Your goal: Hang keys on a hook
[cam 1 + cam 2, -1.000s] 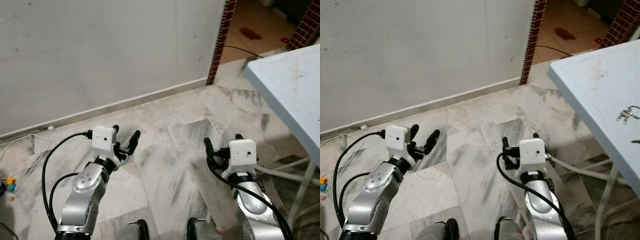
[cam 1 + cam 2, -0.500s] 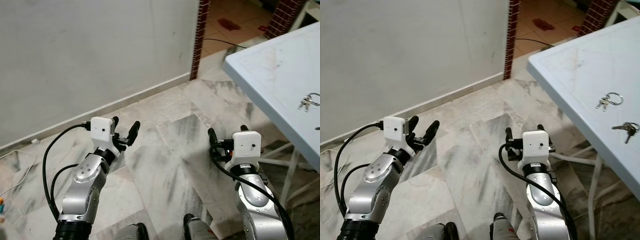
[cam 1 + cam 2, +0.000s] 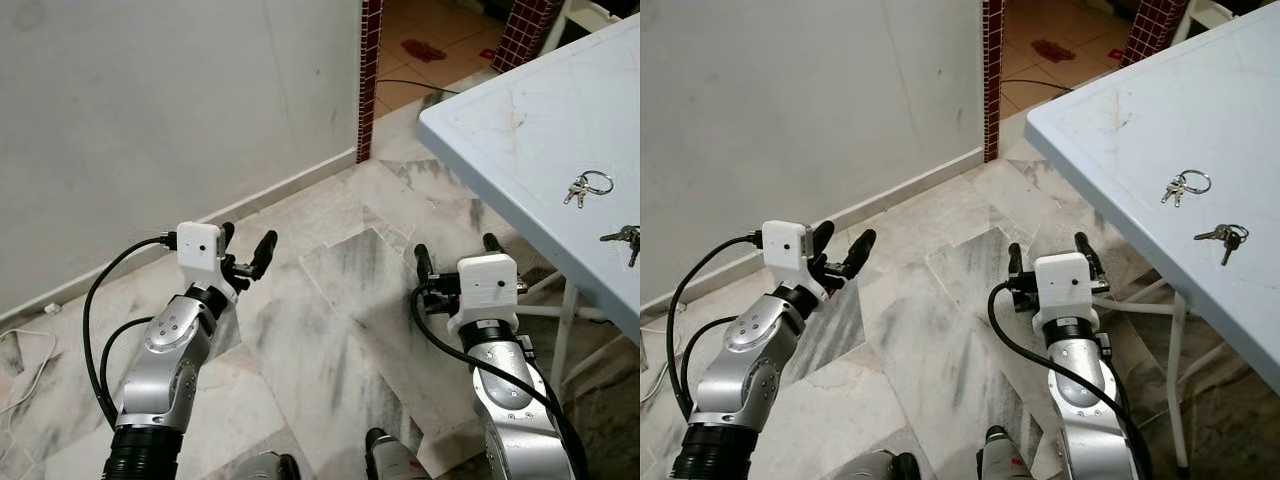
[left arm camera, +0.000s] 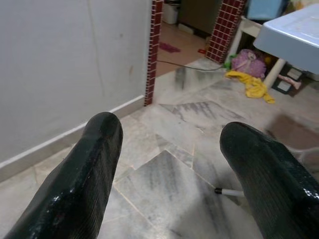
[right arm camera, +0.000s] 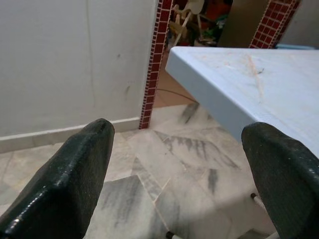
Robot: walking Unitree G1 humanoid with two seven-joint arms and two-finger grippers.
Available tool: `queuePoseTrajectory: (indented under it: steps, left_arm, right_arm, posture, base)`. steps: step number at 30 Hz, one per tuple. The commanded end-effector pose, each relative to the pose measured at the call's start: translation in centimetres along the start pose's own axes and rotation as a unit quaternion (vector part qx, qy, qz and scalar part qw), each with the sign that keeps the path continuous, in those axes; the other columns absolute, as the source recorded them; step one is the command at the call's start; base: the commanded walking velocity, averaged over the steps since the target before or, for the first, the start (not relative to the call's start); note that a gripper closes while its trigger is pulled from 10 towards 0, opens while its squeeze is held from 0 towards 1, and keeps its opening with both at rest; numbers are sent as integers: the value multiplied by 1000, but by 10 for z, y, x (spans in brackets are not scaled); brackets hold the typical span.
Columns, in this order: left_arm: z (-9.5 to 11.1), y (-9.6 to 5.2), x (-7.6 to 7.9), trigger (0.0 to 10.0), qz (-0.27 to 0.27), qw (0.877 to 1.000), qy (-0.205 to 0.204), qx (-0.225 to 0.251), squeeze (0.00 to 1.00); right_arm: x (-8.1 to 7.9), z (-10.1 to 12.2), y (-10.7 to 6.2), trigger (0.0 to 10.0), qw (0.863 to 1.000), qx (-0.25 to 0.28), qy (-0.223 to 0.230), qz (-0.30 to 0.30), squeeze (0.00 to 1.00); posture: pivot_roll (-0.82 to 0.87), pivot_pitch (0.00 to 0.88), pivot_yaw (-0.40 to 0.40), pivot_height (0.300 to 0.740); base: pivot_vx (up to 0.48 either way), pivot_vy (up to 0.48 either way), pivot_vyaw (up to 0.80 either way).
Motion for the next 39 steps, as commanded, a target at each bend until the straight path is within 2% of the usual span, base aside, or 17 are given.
queuePoseTrajectory:
  steps: [1, 8, 15, 19, 39]
  left_arm:
    - [-1, -1, -2, 10000, 1, 1000, -1, 1, 0]
    - [-1, 1, 5, 10000, 1, 1000, -14, 17, 0]
    - [-7, 0, 13, 10000, -3, 1000, -24, 15, 0]
    - [-9, 0, 13, 10000, -2, 1000, -26, 15, 0]
    - [-8, 6, 14, 10000, 3, 1000, -21, 21, 0]
  right_arm:
    - [-3, 9, -1, 10000, 1000, 22, -11, 2, 0]
    - [-8, 16, 2, 10000, 998, 46, -26, 24, 0]
    - [-3, 20, 6, 10000, 998, 58, -34, 21, 0]
    - [-3, 19, 6, 10000, 998, 56, -36, 23, 0]
    - [0, 21, 11, 10000, 997, 63, -41, 22, 0]
  posture:
    - [-112, 185, 115, 740]
    - [-115, 176, 109, 740]
    - [-124, 167, 89, 740]
    - [-126, 165, 85, 740]
    - [-135, 163, 88, 740]
  base:
    - [0, 0, -800]
    - [0, 0, -800]
    - [0, 0, -646]
    - [0, 0, -108]
    - [0, 0, -800]
Point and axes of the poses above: a point about 5 cm out from each wrist's last joint towards the gripper, its own y axis pointing out of the wrist towards the gripper, its own z axis along the axis of the wrist's last joint, x = y × z, the point moved 1 cm from there along y, pointing out of the wrist towards the gripper, and after that the axes turned 6 degrees about -y, right-handed, at the moved point
